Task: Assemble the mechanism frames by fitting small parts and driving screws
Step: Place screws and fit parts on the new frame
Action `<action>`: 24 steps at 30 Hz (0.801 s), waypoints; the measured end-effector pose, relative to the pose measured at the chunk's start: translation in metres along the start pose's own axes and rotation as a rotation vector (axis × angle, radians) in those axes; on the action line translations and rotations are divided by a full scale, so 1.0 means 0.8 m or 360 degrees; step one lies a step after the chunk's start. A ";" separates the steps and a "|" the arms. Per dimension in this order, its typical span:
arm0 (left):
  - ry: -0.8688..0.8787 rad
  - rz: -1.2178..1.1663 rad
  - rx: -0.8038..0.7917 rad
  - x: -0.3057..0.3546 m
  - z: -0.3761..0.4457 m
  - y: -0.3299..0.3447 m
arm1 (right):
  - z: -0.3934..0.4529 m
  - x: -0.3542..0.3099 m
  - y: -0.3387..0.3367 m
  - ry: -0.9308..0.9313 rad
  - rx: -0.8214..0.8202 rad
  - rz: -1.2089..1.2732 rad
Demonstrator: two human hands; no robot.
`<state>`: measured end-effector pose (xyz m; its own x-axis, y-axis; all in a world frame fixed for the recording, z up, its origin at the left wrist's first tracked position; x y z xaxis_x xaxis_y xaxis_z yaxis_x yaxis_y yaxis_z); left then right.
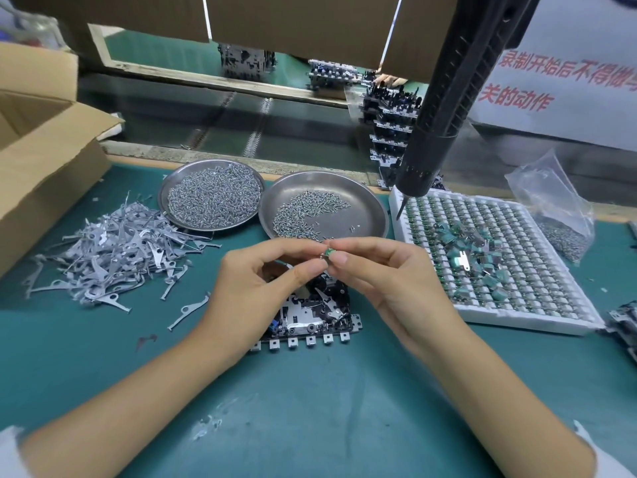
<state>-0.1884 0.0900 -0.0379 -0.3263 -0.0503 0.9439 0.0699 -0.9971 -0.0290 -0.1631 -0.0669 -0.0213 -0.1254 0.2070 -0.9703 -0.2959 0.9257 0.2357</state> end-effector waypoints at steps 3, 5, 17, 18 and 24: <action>0.0005 0.0000 -0.0027 0.002 -0.001 0.000 | 0.000 0.000 0.000 -0.0012 -0.0009 -0.0016; 0.0031 0.0021 -0.0032 0.003 -0.001 0.001 | 0.000 -0.002 -0.002 -0.0053 0.0002 -0.0145; 0.0183 0.0359 0.0033 0.012 0.004 -0.008 | -0.003 -0.006 -0.002 -0.0309 -0.0144 -0.0471; 0.0175 0.0374 0.0011 0.014 0.004 -0.009 | -0.003 -0.007 -0.001 -0.0347 -0.0147 -0.0483; 0.0168 0.0539 -0.0248 0.026 0.003 -0.020 | -0.013 -0.001 0.001 -0.0599 -0.0117 -0.0745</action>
<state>-0.1941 0.1047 -0.0174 -0.4050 -0.3759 0.8335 0.0487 -0.9192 -0.3908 -0.1733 -0.0699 -0.0194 0.3735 -0.1067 -0.9215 -0.3053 0.9239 -0.2307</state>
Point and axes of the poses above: each hand's wrist, its own z-axis towards the middle knuckle, its own y-axis out of the palm, x = y × z, the point moved 2 cm from there along z, towards the middle knuckle, and after that the axes turned 1 degree about -x, right-handed, at the moved point
